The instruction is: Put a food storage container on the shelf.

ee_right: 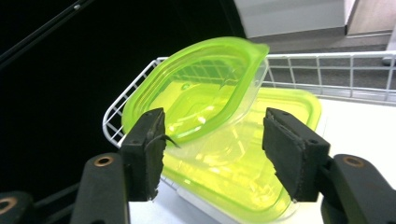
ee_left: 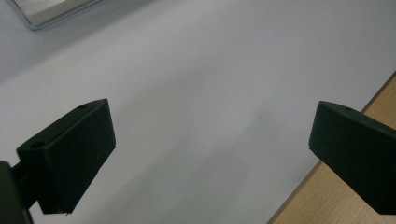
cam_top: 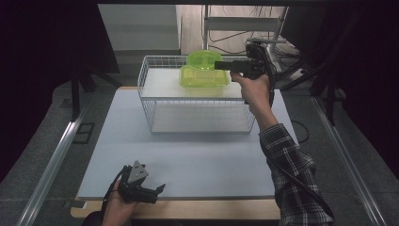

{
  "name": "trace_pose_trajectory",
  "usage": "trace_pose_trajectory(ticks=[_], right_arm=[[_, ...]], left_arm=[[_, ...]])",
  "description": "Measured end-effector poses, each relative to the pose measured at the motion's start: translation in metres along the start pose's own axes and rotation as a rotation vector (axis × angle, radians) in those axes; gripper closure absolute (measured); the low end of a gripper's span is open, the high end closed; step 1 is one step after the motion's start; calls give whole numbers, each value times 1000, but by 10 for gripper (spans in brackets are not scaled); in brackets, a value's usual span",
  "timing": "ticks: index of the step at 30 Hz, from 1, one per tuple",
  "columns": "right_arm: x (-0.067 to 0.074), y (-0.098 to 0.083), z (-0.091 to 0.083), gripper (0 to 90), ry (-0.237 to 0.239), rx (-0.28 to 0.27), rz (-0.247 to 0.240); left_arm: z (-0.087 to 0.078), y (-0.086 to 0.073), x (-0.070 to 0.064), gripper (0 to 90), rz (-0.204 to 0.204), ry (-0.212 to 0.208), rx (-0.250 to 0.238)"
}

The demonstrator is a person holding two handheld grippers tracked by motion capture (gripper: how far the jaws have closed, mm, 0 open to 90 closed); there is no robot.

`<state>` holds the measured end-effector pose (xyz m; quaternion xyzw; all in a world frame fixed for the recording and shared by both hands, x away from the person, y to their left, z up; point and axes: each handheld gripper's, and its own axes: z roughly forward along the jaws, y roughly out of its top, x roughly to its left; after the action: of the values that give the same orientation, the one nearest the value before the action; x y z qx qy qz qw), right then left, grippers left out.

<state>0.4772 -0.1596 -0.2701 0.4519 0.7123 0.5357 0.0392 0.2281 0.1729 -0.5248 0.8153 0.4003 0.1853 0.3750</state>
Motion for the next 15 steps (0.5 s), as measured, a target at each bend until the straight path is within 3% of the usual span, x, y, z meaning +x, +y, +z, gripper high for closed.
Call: trace_pose_trajectory(ticks=[15], right_arm=[[3, -25, -11, 212, 74, 16, -90]], left_arm=[[0, 0, 0, 5, 5, -2, -6]])
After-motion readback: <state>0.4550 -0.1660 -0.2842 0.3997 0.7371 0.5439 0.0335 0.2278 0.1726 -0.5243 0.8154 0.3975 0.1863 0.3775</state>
